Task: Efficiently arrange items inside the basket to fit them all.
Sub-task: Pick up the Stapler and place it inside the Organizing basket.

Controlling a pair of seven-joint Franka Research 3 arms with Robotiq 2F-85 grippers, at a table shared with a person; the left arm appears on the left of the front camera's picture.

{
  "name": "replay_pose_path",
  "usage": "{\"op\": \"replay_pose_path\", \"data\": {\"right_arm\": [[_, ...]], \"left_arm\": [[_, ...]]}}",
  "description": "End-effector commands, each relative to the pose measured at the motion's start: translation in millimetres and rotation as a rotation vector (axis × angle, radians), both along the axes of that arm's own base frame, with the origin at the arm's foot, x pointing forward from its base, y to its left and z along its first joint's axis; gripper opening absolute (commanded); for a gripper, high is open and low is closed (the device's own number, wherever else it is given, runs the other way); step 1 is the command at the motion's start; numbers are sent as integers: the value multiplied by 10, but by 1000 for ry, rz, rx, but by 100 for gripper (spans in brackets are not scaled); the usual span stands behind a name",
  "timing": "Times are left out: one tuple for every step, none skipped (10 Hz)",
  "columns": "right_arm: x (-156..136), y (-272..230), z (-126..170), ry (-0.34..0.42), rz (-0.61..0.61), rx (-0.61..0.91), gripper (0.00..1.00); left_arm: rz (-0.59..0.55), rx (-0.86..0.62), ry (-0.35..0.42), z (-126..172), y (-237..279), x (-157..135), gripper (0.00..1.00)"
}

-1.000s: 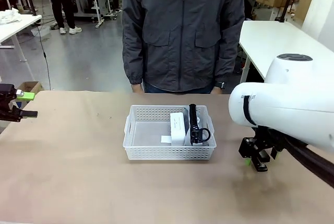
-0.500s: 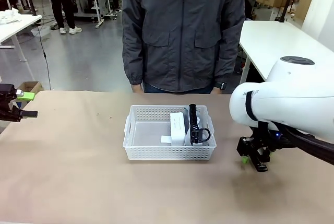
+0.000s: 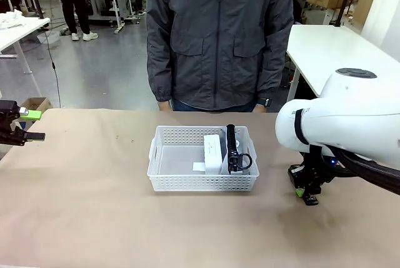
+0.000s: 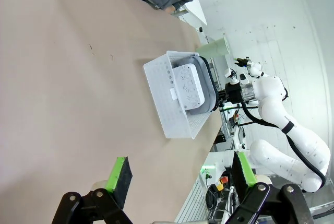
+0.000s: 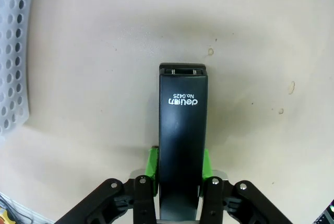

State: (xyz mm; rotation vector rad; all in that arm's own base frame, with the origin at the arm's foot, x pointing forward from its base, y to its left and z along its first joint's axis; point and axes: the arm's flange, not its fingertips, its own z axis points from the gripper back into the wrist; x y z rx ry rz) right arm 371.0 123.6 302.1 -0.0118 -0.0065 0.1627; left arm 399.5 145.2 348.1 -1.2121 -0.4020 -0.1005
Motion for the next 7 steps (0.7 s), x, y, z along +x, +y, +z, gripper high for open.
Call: {"op": "replay_pose_path", "data": {"right_arm": [[85, 10, -69, -4, 2, -5, 0], [83, 9, -72, -5, 0, -6, 0], [83, 6, -72, -6, -2, -8, 0], [75, 0, -48, -11, 1, -6, 0], [35, -19, 68, -35, 14, 12, 0], [-5, -42, 282, -74, 27, 33, 0], [-48, -35, 556, -118, 28, 18, 0]], "left_arm": [[-3, 3, 10, 29, -3, -18, 100], [-3, 3, 10, 29, -3, -18, 100], [-3, 3, 10, 29, -3, -18, 100], [-3, 3, 10, 29, -3, -18, 100], [-3, 3, 10, 29, -3, -18, 100], [-3, 3, 10, 29, -3, -18, 100], [-3, 3, 10, 29, -3, -18, 100]]}}
